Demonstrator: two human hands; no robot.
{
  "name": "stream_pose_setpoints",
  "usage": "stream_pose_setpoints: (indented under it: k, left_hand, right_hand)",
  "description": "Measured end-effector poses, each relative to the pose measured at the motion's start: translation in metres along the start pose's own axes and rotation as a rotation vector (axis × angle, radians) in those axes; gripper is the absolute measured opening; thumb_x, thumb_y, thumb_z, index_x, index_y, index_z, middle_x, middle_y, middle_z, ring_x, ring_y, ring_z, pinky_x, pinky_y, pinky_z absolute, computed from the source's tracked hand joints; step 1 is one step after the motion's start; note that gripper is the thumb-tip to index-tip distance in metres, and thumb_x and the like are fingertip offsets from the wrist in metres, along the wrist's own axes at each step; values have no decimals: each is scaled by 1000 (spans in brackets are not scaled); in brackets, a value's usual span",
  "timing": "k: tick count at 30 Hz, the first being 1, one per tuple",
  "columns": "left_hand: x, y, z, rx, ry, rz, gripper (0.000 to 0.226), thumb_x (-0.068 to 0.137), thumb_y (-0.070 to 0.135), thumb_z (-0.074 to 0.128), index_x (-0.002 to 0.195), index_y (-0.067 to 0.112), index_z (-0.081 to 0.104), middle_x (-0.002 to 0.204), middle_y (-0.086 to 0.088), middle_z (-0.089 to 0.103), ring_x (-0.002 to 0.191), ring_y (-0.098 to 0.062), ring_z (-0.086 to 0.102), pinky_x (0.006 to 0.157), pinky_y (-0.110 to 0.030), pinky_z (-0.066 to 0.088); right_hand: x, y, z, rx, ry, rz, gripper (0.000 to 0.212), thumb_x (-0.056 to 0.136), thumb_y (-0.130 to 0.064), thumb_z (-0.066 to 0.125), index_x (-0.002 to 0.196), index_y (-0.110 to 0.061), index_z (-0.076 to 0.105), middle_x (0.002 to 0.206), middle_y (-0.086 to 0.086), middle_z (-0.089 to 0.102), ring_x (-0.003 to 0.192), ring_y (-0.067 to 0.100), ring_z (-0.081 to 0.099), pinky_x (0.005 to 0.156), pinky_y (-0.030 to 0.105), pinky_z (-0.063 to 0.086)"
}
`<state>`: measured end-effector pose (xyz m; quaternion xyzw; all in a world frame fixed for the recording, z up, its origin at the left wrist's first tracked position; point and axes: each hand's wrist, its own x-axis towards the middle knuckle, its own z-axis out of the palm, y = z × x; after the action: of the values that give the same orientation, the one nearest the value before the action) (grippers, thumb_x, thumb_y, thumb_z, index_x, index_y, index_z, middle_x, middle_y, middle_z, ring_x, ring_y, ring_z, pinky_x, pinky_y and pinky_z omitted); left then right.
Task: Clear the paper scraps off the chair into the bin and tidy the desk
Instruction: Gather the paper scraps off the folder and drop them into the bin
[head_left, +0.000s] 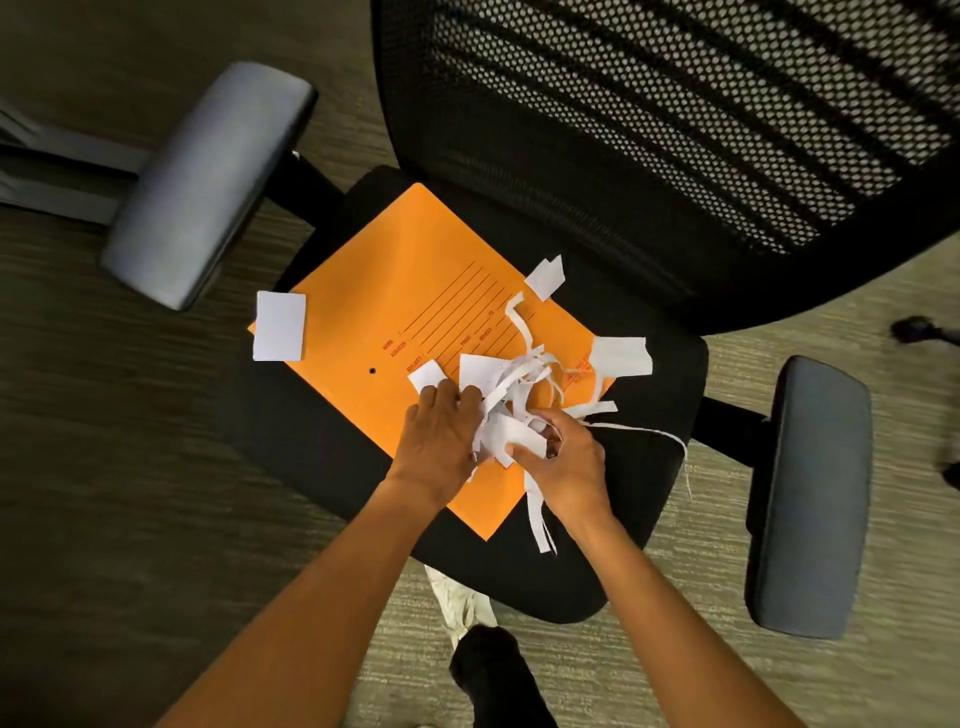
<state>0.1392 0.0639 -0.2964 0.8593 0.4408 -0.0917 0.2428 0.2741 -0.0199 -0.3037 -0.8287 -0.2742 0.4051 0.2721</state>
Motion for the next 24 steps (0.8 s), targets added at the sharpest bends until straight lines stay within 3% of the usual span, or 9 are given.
stream_pose_setpoints:
  k: [4, 6, 9, 13, 16, 18, 21, 24]
  left_hand:
    - [-6, 0, -3, -263, -5, 19, 45, 87, 8, 64, 128, 13, 46, 120, -12, 58, 110, -28, 53, 87, -37, 50]
    - [-10, -3, -6, -370, 4, 5, 42, 86, 5, 64, 125, 13, 52, 117, -10, 62, 110, -28, 58, 90, -39, 53]
    - [-17, -8, -11, -487, 61, -19, 29, 83, 4, 67, 110, 11, 58, 104, -10, 66, 97, -28, 62, 82, -38, 54]
    - [-26, -19, -23, -631, 189, -38, 21, 83, 6, 65, 102, 15, 62, 96, -4, 66, 90, -21, 62, 75, -30, 53]
    - [-39, -30, -32, -695, 267, -70, 24, 83, 10, 68, 104, 21, 61, 104, 5, 64, 99, -7, 57, 81, -12, 45]
    - [-52, -39, -35, -702, 293, -130, 18, 84, 11, 66, 89, 24, 56, 91, 11, 62, 89, -8, 59, 71, -3, 43]
    - [-77, -54, -38, -700, 317, -219, 12, 85, 13, 65, 82, 19, 55, 77, 5, 60, 74, -14, 59, 60, -22, 51]
    - [-105, -69, -39, -716, 374, -291, 23, 85, 10, 64, 71, 16, 47, 65, 2, 47, 60, -11, 43, 52, -27, 39]
  right_hand:
    - [-5, 0, 3, 5, 19, -4, 29, 79, -22, 78, 106, -19, 67, 97, -8, 63, 86, 3, 58, 66, 1, 39]
    - [-9, -2, 5, 29, 45, 17, 27, 79, -25, 78, 103, -21, 66, 96, -9, 63, 85, 4, 58, 65, 5, 40]
    - [-18, -7, 6, 86, 69, 1, 22, 78, -28, 78, 96, -30, 65, 94, -11, 67, 83, 0, 63, 63, 5, 42]
    - [-31, -16, 6, 207, 116, -35, 20, 78, -26, 78, 84, -39, 63, 87, -23, 67, 84, -14, 62, 62, 0, 44]
    - [-41, -25, 10, 234, 123, -40, 17, 78, -31, 77, 91, -36, 66, 92, -23, 68, 89, -9, 63, 68, 4, 46]
    - [-48, -30, 16, 241, 120, -41, 19, 79, -33, 77, 95, -31, 67, 94, -20, 68, 91, -6, 64, 74, 11, 46]
    - [-63, -40, 31, 269, 71, -61, 25, 80, -30, 76, 102, -22, 70, 100, -13, 70, 96, -2, 64, 76, 12, 48]
    - [-79, -51, 51, 300, 8, -96, 22, 81, -26, 75, 103, -23, 70, 101, -13, 71, 95, -3, 64, 73, 6, 49]
